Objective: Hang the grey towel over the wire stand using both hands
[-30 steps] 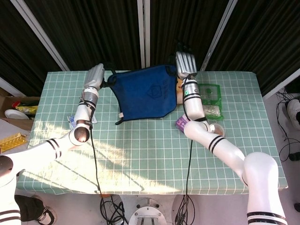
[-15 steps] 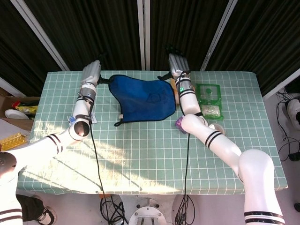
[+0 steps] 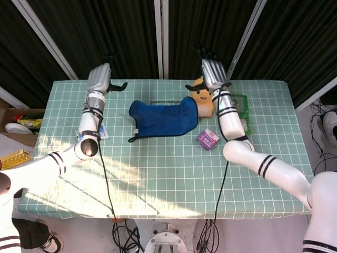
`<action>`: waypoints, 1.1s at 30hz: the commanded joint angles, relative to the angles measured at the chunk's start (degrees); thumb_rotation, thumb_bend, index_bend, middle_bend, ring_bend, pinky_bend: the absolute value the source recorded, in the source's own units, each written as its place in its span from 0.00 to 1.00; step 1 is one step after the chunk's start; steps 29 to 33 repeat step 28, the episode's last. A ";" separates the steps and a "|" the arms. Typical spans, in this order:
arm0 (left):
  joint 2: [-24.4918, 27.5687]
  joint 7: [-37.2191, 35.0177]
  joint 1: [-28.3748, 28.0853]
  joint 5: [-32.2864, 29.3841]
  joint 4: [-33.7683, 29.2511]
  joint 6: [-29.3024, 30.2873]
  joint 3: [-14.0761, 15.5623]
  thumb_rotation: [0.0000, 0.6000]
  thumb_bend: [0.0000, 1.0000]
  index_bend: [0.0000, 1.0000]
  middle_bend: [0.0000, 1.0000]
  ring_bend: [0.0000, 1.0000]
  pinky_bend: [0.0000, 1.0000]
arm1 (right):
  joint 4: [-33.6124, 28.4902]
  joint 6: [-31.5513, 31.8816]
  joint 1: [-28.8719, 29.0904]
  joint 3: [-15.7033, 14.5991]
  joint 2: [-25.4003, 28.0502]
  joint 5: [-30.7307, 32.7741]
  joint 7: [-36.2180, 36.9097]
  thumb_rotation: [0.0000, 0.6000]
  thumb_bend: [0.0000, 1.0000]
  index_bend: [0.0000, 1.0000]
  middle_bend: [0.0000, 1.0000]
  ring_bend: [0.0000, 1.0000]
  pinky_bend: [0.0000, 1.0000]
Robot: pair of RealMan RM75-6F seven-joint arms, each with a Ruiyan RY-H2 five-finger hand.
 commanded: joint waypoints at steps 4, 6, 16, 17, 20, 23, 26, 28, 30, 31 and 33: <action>11.43 -9.77 14.34 33.62 -20.97 11.65 7.97 0.75 0.25 0.00 0.01 0.06 0.16 | -23.68 20.54 -23.23 -11.55 16.24 -24.54 8.04 1.00 0.07 0.00 0.00 0.00 0.00; 14.61 -8.69 19.16 43.67 -23.72 17.06 13.30 0.75 0.25 0.00 0.01 0.06 0.16 | -26.37 26.15 -29.49 -16.59 18.69 -29.81 8.51 1.00 0.07 0.00 0.00 0.00 0.00; 14.59 -3.38 41.80 61.33 -20.56 39.78 31.41 0.75 0.23 0.09 0.05 0.06 0.17 | -12.66 44.15 -51.88 -34.56 13.16 -41.24 17.73 1.00 0.10 0.00 0.00 0.00 0.00; 14.20 -4.13 43.65 61.28 -19.71 40.73 32.48 0.75 0.22 0.09 0.05 0.06 0.17 | -10.84 44.87 -53.55 -35.77 12.17 -41.42 18.40 1.00 0.10 0.00 0.00 0.00 0.00; 12.61 -5.06 48.01 62.37 -16.74 43.81 34.38 0.74 0.22 0.08 0.05 0.06 0.17 | -6.55 47.48 -57.30 -37.80 9.72 -42.78 20.06 1.00 0.10 0.00 0.00 0.00 0.00; 11.19 -5.75 51.59 62.84 -14.20 45.78 35.64 0.72 0.22 0.08 0.05 0.06 0.17 | -3.93 49.86 -59.83 -38.76 8.21 -44.20 18.98 1.00 0.10 0.00 0.00 0.00 0.00; 10.37 -7.36 54.07 62.82 -12.20 46.96 35.83 0.73 0.22 0.08 0.05 0.06 0.17 | -3.13 51.33 -61.00 -39.01 7.51 -45.89 18.21 1.00 0.10 0.00 0.00 0.00 0.00; 10.10 -8.77 55.13 63.05 -11.20 47.43 35.61 0.73 0.22 0.07 0.05 0.06 0.17 | -3.28 51.42 -61.35 -38.90 7.54 -46.51 18.29 1.00 0.10 0.00 0.00 0.00 0.00; 10.10 -8.77 55.13 63.05 -11.20 47.43 35.61 0.73 0.22 0.07 0.05 0.06 0.17 | -3.28 51.42 -61.35 -38.90 7.54 -46.51 18.29 1.00 0.10 0.00 0.00 0.00 0.00; 10.10 -8.77 55.13 63.05 -11.20 47.43 35.61 0.73 0.22 0.07 0.05 0.06 0.17 | -3.28 51.42 -61.35 -38.90 7.54 -46.51 18.29 1.00 0.10 0.00 0.00 0.00 0.00; 10.10 -8.77 55.13 63.05 -11.20 47.43 35.61 0.73 0.22 0.07 0.05 0.06 0.17 | -3.28 51.42 -61.35 -38.90 7.54 -46.51 18.29 1.00 0.10 0.00 0.00 0.00 0.00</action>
